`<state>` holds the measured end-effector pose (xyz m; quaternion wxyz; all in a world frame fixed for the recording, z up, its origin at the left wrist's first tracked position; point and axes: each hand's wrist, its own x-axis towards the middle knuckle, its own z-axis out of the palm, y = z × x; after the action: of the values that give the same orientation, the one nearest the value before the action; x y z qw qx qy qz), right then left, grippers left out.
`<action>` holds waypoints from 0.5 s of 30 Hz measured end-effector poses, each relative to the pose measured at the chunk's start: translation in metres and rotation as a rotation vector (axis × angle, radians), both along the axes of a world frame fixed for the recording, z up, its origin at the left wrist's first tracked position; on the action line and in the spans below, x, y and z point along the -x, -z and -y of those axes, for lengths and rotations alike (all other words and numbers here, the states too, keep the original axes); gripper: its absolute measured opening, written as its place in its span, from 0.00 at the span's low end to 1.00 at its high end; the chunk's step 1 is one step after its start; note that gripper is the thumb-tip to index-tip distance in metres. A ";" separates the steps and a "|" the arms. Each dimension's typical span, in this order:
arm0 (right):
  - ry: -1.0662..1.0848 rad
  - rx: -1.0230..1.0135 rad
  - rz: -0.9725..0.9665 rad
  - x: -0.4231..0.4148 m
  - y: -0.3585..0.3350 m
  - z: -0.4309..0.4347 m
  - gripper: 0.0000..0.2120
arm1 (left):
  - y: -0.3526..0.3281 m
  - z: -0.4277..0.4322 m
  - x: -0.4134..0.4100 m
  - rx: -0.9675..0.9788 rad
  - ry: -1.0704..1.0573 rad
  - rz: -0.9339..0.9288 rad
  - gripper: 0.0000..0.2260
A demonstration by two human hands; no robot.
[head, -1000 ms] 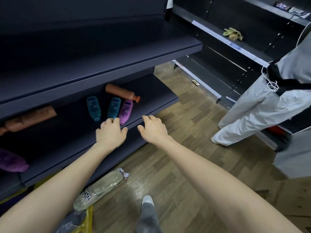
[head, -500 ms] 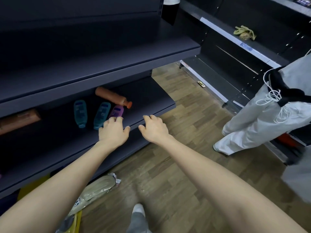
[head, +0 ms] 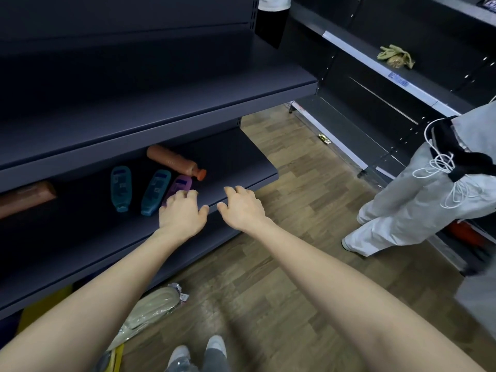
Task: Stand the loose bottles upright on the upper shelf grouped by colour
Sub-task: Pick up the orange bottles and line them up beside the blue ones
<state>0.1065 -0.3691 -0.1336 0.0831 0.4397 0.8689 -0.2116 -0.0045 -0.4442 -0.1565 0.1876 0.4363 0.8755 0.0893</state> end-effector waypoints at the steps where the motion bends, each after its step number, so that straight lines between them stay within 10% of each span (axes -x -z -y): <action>1: -0.002 0.000 0.004 0.001 0.000 -0.001 0.23 | 0.001 -0.001 0.001 0.002 0.001 -0.002 0.23; 15: -0.013 0.040 0.042 0.027 0.020 -0.010 0.24 | 0.022 -0.013 0.028 0.044 0.020 0.008 0.23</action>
<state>0.0793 -0.3588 -0.1533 0.1114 0.4366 0.8655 -0.2191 -0.0329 -0.4317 -0.1788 0.2014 0.4405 0.8721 0.0699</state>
